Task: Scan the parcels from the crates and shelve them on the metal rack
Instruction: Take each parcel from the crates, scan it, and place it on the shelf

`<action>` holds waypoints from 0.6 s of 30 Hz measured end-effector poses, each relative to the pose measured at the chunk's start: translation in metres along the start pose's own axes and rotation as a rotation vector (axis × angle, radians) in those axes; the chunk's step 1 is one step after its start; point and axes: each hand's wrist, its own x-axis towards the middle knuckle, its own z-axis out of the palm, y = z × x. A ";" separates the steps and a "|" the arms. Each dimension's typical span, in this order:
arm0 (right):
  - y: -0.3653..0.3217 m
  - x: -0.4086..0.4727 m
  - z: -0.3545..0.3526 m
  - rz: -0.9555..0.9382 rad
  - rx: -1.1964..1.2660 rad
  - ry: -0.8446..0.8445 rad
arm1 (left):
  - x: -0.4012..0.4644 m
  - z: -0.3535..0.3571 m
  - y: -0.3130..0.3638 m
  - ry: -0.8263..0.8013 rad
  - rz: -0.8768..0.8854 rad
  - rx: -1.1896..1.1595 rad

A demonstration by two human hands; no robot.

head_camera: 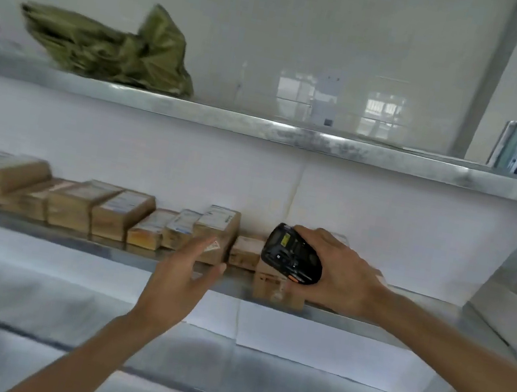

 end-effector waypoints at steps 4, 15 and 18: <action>-0.122 0.055 0.038 -0.168 0.020 -0.066 | -0.048 -0.127 -0.065 0.121 -0.184 0.204; -0.425 0.177 0.182 -0.595 0.138 -0.244 | -0.203 -0.393 -0.207 0.380 -0.596 0.426; -0.492 0.213 0.228 -0.686 0.168 -0.279 | -0.230 -0.440 -0.250 0.436 -0.694 0.504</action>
